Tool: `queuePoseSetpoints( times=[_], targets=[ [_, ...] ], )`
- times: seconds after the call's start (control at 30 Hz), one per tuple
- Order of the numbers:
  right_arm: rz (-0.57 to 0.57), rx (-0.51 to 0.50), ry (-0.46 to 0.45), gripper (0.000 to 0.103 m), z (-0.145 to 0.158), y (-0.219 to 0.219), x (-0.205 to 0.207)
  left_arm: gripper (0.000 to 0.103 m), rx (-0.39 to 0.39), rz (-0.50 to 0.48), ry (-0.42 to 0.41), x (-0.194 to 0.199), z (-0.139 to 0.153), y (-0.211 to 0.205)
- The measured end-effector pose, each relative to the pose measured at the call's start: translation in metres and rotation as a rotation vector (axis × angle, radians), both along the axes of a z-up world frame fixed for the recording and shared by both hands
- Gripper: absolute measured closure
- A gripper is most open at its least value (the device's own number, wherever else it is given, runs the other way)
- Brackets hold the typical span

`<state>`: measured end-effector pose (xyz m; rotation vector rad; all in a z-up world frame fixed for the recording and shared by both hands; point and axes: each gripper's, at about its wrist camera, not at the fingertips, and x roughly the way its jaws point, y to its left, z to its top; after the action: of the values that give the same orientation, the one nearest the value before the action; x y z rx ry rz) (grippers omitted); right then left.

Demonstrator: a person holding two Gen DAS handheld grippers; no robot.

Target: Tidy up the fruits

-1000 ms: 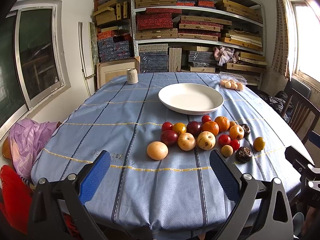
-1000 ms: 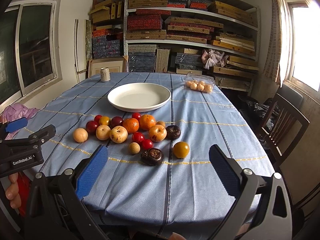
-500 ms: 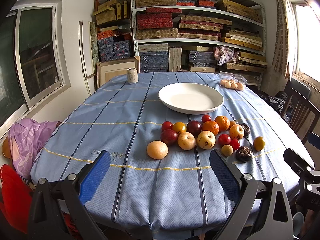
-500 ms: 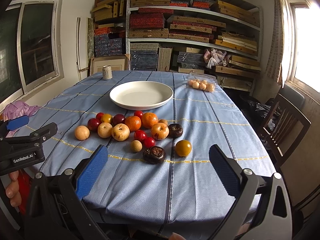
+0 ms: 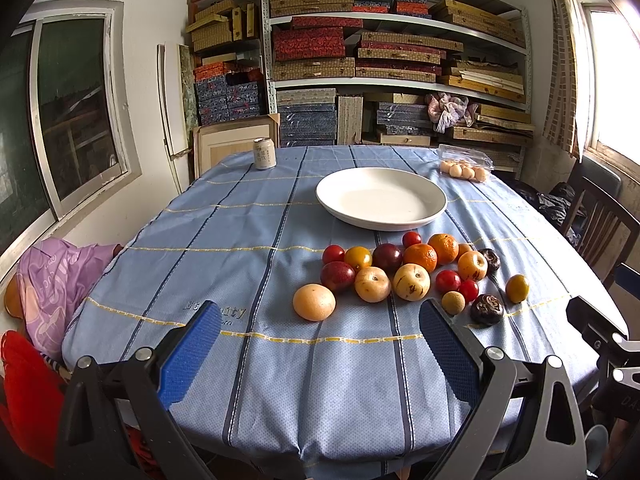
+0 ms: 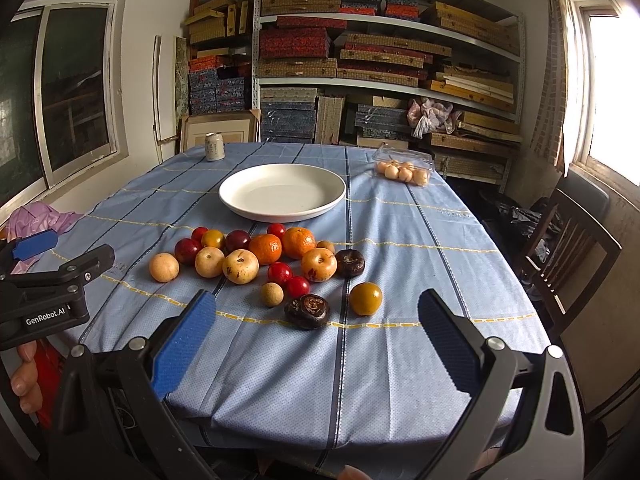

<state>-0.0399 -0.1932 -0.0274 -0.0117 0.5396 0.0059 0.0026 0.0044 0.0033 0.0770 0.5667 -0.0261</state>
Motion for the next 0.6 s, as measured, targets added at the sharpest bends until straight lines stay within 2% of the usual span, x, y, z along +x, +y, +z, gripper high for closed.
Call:
queuePoseSetpoints(
  times=[0.6],
  targets=[
    [0.013, 0.012, 0.029, 0.004, -0.0042, -0.0048, 0.0083, 0.004, 0.002, 0.006, 0.012, -0.0036, -0.004, 0.0034]
  ],
)
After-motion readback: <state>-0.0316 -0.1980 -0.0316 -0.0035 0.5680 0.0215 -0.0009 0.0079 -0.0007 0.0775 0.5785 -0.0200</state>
